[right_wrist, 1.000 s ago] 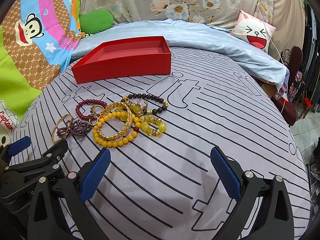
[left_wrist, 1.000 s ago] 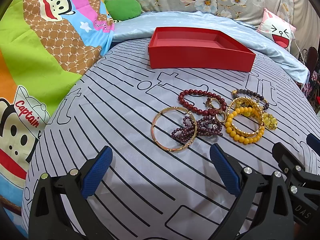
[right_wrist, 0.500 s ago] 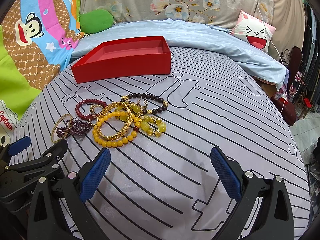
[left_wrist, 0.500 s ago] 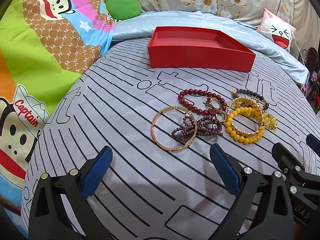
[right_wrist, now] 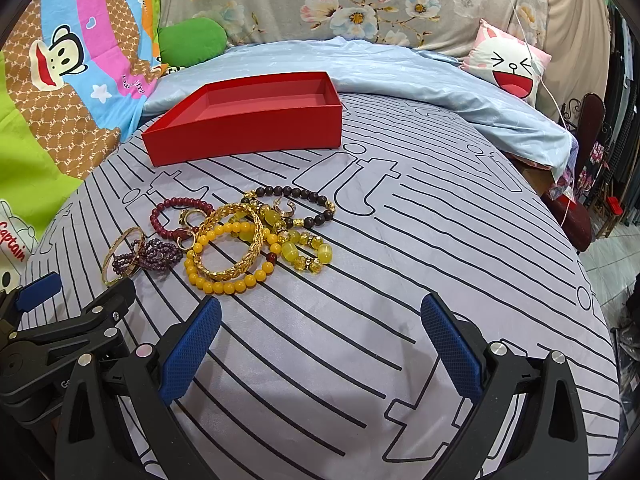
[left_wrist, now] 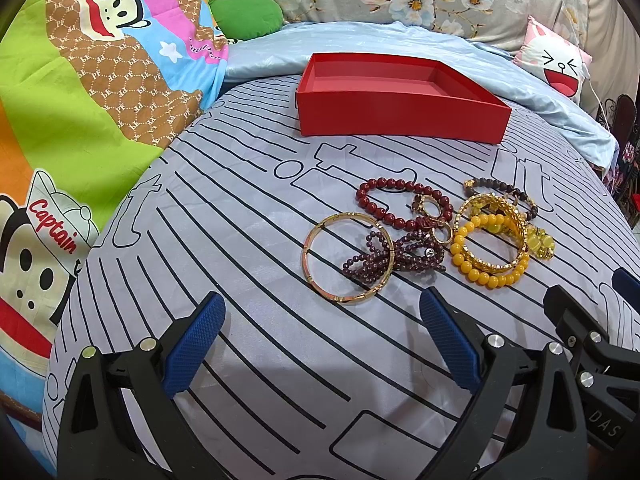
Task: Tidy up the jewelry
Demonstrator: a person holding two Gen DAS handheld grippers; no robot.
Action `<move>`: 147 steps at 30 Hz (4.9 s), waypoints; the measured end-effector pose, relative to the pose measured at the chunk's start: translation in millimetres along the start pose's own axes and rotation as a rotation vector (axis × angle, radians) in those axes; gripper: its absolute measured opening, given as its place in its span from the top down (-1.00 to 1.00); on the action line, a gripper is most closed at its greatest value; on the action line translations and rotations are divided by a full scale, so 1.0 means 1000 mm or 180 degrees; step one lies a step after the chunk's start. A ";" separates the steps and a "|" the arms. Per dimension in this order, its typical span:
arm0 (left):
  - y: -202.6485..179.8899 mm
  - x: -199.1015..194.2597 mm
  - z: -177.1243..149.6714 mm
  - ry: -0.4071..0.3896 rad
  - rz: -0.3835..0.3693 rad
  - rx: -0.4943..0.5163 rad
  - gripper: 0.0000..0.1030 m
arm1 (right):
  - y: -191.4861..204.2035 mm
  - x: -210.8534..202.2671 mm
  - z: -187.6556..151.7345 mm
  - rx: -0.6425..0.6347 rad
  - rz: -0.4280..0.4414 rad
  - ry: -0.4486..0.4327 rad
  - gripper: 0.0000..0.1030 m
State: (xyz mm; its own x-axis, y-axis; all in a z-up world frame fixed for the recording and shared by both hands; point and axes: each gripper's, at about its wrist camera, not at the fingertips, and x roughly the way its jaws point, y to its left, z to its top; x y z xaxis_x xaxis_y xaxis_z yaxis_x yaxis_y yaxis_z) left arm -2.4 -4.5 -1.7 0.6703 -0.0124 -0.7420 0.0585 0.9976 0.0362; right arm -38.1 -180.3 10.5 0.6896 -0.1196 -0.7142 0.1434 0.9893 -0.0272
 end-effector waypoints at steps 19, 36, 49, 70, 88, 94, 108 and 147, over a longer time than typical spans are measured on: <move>0.013 -0.017 0.000 -0.0055 -0.0160 -0.0237 -0.82 | 0.004 -0.010 0.002 -0.0061 0.0032 -0.0022 -0.87; 0.022 0.006 0.013 0.0181 -0.0216 -0.0141 -0.82 | 0.001 -0.009 0.009 -0.0001 0.0079 0.0040 -0.87; 0.015 0.022 0.017 0.0223 -0.0392 0.0017 -0.37 | 0.004 0.001 0.011 -0.0016 0.0111 0.0114 -0.87; 0.017 0.010 0.017 0.0173 -0.0708 -0.0003 0.34 | 0.007 0.000 0.013 -0.0045 0.0139 0.0114 -0.87; 0.033 0.024 0.024 0.0193 -0.0698 -0.0196 -0.08 | 0.009 0.006 0.013 -0.0072 0.0150 0.0160 -0.87; 0.032 0.023 0.023 0.0179 -0.0710 -0.0181 -0.04 | 0.009 0.007 0.013 -0.0068 0.0150 0.0167 -0.87; 0.031 -0.004 0.035 0.0013 -0.0717 -0.0170 -0.04 | 0.015 0.005 0.027 -0.0118 0.0237 0.0069 -0.87; 0.036 0.016 0.038 0.0129 -0.0666 -0.0173 -0.04 | 0.042 0.050 0.046 -0.0374 0.0661 0.0379 0.29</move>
State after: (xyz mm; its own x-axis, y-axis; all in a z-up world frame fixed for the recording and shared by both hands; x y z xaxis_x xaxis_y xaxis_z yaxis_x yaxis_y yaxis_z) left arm 38.4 28.9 12.7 0.6173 -0.2180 -0.7559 0.1527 0.9758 -0.1568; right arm 35.2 -149.1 5.9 0.6063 0.0908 -0.7900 -0.0806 0.9954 0.0525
